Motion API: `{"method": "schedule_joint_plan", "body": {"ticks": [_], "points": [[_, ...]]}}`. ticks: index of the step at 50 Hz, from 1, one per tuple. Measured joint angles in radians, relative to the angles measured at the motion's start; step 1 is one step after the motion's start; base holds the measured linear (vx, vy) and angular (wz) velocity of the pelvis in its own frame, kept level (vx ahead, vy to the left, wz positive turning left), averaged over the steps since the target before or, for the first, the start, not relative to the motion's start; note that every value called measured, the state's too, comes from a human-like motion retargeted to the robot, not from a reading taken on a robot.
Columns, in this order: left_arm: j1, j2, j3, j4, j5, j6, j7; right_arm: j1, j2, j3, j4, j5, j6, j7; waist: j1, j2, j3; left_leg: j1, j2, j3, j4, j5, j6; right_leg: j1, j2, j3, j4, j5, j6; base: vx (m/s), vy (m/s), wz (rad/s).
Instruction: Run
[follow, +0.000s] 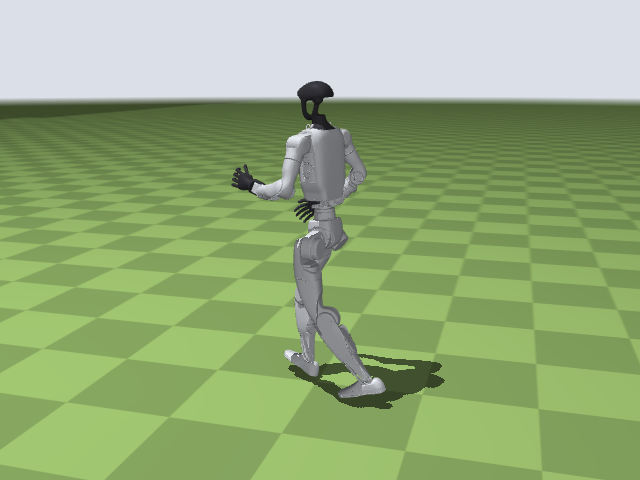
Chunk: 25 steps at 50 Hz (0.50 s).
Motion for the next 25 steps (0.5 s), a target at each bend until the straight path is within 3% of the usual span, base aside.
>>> {"method": "schedule_joint_plan", "body": {"ticks": [2,5,9,12,15,17,22,25], "points": [[0.009,0.007,-0.020,-0.030,-0.004,-0.016,-0.019,0.044,-0.010,-0.024,-0.012,0.014,0.001,0.005,-0.004,0.030,-0.015,-0.003,0.049,-0.008,0.114,0.081,-0.036,0.026,0.069,0.005,-0.171,0.050,0.010,-0.01,-0.07,0.05],[0.045,0.013,-0.048,-0.051,-0.015,-0.015,-0.046,0.059,-0.013,-0.034,-0.016,0.027,0.004,-0.003,0.010,0.053,-0.012,-0.038,0.121,-0.011,0.414,0.132,-0.041,0.036,0.121,0.026,-0.091,0.030,-0.044,-0.02,-0.06,-0.07],[0.118,0.014,-0.060,0.005,-0.003,0.056,-0.076,-0.073,-0.005,-0.013,-0.002,-0.009,0.027,-0.047,0.064,0.058,0.048,-0.182,0.241,-0.001,0.886,0.040,0.043,0.036,0.152,0.056,0.260,-0.169,-0.178,-0.02,-0.06,-0.23],[0.182,0.016,-0.042,0.076,0.031,0.103,-0.102,-0.241,0.012,0.008,0.007,-0.063,0.044,-0.087,0.131,0.026,0.085,-0.357,0.288,0.016,1.081,-0.089,0.141,0.095,0.142,0.091,0.364,-0.275,-0.210,-0.02,-0.03,-0.15],[0.272,0.040,0.014,0.086,0.019,0.099,-0.148,-0.387,0.034,0.024,-0.042,-0.070,0.037,-0.112,0.196,-0.030,0.086,-0.550,0.252,0.048,1.024,-0.172,0.188,0.200,0.113,0.141,0.297,-0.254,-0.164,0.00,0.00,0.00],[0.353,0.057,0.052,0.065,-0.010,0.082,-0.174,-0.420,0.041,0.031,-0.107,-0.049,0.020,-0.118,0.236,-0.069,0.070,-0.624,0.196,0.082,0.837,-0.173,0.175,0.288,0.085,0.168,0.208,-0.163,-0.100,0.00,0.00,0.00],[0.499,0.052,0.112,0.049,-0.069,0.050,-0.198,-0.412,0.042,0.048,-0.237,-0.015,-0.029,-0.101,0.292,-0.144,0.014,-0.649,0.003,0.134,0.156,-0.031,0.088,0.451,-0.018,0.176,0.115,0.130,0.070,0.02,0.06,0.17],[0.534,0.028,0.123,0.043,-0.090,0.051,-0.191,-0.392,0.036,0.058,-0.266,-0.020,-0.046,-0.091,0.287,-0.158,-0.008,-0.630,-0.078,0.113,-0.025,-0.010,0.088,0.480,-0.072,0.166,0.233,0.202,0.103,0.00,0.06,0.02]]}}
